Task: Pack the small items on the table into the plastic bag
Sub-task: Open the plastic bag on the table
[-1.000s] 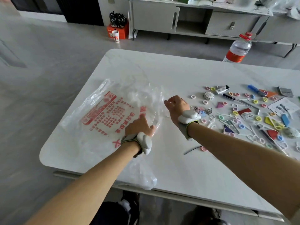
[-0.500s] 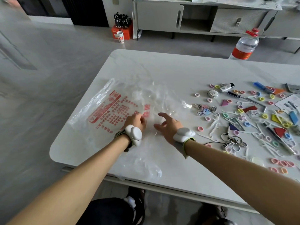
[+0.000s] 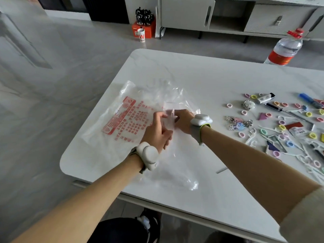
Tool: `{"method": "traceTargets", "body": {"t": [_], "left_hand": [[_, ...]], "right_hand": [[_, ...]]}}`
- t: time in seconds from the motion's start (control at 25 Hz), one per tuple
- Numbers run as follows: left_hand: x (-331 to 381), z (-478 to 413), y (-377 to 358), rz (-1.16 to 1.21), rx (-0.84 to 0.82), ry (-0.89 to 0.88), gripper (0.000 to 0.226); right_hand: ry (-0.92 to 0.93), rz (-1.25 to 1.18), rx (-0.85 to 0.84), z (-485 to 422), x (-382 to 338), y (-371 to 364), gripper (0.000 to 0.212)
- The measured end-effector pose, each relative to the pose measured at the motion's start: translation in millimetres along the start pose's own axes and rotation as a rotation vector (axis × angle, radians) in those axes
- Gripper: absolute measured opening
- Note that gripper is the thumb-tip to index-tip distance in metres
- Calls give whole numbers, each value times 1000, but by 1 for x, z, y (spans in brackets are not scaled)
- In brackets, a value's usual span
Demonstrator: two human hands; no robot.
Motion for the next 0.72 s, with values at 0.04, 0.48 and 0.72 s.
{"method": "traceTargets", "body": {"t": [0.04, 0.48, 0.72], "left_hand": [[14, 7, -15, 53, -55, -28, 37], [-10, -14, 3, -195, -38, 61, 13], [-24, -2, 115, -609, 364, 132, 38]], "right_hand": [[-21, 9, -10, 7, 5, 7, 24], [-181, 397, 48, 63, 58, 39, 51], [-115, -91, 295, 81, 10, 30, 31]]}}
Point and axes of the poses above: each hand's wrist, its own z-axis away from the middle knuckle, its own y-axis out of the back of the hand, x = y × z, the point moved 10 cm from there along -z, towards the middle knuckle, and after that the axes turned 2 degrees about y, right-handed, at the moved point
